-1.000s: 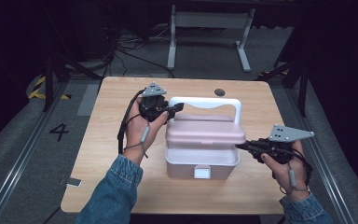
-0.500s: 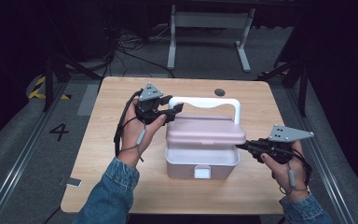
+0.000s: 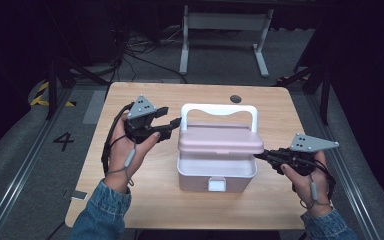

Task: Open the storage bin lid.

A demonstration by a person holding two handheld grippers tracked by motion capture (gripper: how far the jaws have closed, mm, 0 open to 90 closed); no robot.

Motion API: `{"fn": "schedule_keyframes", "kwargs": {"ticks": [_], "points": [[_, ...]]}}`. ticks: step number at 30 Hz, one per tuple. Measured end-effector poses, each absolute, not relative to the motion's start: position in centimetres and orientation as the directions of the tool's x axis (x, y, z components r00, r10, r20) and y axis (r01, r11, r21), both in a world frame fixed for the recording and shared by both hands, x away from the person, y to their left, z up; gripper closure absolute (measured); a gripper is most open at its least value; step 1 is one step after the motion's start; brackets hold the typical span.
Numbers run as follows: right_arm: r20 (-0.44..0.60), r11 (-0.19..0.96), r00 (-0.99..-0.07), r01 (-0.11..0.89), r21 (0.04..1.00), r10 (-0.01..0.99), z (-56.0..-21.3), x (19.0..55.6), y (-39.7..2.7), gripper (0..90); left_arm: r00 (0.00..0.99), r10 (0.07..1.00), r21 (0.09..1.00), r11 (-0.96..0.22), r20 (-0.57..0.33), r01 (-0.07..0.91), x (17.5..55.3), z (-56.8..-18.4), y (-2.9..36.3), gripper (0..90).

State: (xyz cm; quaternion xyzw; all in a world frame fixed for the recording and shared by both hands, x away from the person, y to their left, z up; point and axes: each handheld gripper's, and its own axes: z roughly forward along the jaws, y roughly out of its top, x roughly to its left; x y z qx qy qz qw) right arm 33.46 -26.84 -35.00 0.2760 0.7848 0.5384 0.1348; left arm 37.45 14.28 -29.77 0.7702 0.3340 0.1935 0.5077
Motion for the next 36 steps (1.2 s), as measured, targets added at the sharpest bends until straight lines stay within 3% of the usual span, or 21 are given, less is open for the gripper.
{"fn": "schedule_keyframes", "kwargs": {"ticks": [16,36], "points": [[0.103,0.231,-0.802,0.289,0.929,0.588,-34.2,33.5,-26.7,90.0,0.729,0.683,0.807,-0.454,0.043,0.377,34.5,-32.3,16.4,41.9],[0.140,0.186,-0.790,0.306,0.934,0.597,-33.9,33.9,-27.0,90.0,0.754,0.650,0.843,-0.453,0.092,0.288,33.8,-31.7,13.4,38.3]]}}
